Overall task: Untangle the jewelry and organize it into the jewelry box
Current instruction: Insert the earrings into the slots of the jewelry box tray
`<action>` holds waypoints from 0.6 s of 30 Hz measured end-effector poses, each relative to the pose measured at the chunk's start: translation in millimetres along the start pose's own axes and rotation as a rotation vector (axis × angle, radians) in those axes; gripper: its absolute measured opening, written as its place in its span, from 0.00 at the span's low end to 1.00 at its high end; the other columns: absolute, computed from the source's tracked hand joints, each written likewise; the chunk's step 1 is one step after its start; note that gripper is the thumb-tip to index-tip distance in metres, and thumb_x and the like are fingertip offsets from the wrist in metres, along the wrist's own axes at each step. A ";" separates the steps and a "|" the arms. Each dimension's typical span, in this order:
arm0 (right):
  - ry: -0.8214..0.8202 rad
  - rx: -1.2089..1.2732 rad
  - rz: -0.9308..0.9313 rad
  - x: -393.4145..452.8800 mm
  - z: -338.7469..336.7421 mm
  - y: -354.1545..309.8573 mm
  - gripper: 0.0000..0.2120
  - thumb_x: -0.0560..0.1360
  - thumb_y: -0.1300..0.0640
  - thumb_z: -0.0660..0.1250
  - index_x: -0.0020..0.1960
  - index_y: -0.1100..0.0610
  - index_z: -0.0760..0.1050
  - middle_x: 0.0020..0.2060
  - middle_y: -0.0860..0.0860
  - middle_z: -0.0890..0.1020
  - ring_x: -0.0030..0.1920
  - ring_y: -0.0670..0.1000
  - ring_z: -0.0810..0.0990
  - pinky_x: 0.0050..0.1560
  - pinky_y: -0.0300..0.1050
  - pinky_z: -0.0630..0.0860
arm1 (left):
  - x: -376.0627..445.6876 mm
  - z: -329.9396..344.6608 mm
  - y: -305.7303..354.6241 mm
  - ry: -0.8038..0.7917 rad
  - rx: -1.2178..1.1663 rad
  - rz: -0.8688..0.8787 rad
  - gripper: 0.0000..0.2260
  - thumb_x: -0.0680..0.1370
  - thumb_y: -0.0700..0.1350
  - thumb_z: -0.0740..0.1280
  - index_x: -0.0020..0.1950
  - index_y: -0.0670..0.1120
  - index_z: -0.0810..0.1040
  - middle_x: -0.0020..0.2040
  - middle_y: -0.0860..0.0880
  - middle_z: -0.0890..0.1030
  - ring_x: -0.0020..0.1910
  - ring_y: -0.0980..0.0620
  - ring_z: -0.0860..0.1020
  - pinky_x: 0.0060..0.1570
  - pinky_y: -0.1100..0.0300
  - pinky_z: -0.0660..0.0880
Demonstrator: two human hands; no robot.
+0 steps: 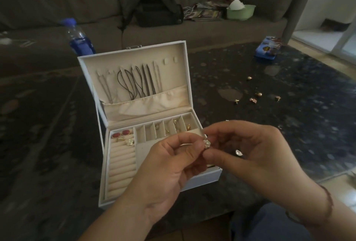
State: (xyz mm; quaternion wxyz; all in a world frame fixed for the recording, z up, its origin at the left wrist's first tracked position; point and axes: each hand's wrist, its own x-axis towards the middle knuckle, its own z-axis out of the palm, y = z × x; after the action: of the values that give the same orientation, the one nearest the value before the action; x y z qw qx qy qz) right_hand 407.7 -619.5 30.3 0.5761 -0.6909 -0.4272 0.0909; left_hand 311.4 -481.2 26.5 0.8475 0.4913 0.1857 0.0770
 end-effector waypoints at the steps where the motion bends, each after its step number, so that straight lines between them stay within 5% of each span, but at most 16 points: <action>1: -0.009 -0.022 -0.015 1.0 1.5 -1.2 0.14 0.67 0.59 0.78 0.50 0.47 0.84 0.42 0.46 0.85 0.43 0.49 0.85 0.44 0.41 0.82 | -0.6 -1.9 0.9 0.009 0.036 0.022 0.06 0.63 0.46 0.73 0.38 0.49 0.86 0.41 0.44 0.85 0.41 0.49 0.83 0.43 0.59 0.80; 5: -0.126 -0.061 -0.021 10.0 12.9 -12.6 0.10 0.67 0.55 0.76 0.46 0.44 0.84 0.40 0.44 0.85 0.41 0.48 0.85 0.43 0.42 0.82 | -9.1 -22.5 14.1 -0.002 0.289 0.160 0.06 0.65 0.48 0.74 0.40 0.51 0.86 0.39 0.44 0.86 0.39 0.50 0.84 0.44 0.60 0.79; 8: -0.197 -0.116 0.035 27.3 31.6 -13.5 0.06 0.65 0.53 0.77 0.41 0.43 0.84 0.35 0.39 0.84 0.37 0.42 0.83 0.40 0.30 0.76 | -17.4 -56.8 26.0 0.000 0.613 0.308 0.02 0.73 0.45 0.74 0.41 0.49 0.85 0.39 0.49 0.86 0.41 0.53 0.84 0.45 0.62 0.79; 11: -0.234 -0.238 0.078 54.2 60.2 -4.7 0.09 0.67 0.54 0.78 0.38 0.41 0.82 0.36 0.36 0.83 0.39 0.39 0.81 0.41 0.30 0.75 | -13.8 -111.9 31.0 0.278 1.257 0.700 0.04 0.75 0.41 0.73 0.45 0.50 0.84 0.42 0.58 0.82 0.44 0.58 0.80 0.45 0.62 0.77; 13: -0.291 -0.352 0.050 71.8 84.9 1.1 0.09 0.69 0.51 0.76 0.41 0.38 0.79 0.39 0.36 0.82 0.43 0.38 0.79 0.42 0.30 0.74 | -7.2 -142.8 30.5 0.489 1.558 0.779 0.10 0.71 0.39 0.73 0.49 0.49 0.82 0.47 0.57 0.77 0.47 0.57 0.74 0.47 0.59 0.74; 18: -0.320 -0.489 -0.003 97.5 144.6 19.7 0.05 0.71 0.48 0.74 0.47 0.42 0.82 0.47 0.38 0.77 0.46 0.39 0.73 0.49 0.40 0.74 | 0.7 -173.7 10.8 0.634 1.390 0.634 0.24 0.68 0.36 0.69 0.61 0.52 0.71 0.58 0.59 0.63 0.59 0.58 0.64 0.57 0.65 0.65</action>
State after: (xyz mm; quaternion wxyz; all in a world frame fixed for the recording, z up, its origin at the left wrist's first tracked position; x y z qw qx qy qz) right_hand 388.3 -447.3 2.6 0.3178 -0.7856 -0.5228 0.0920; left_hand 244.8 -335.8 -42.2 0.1959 0.8873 0.2740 0.3150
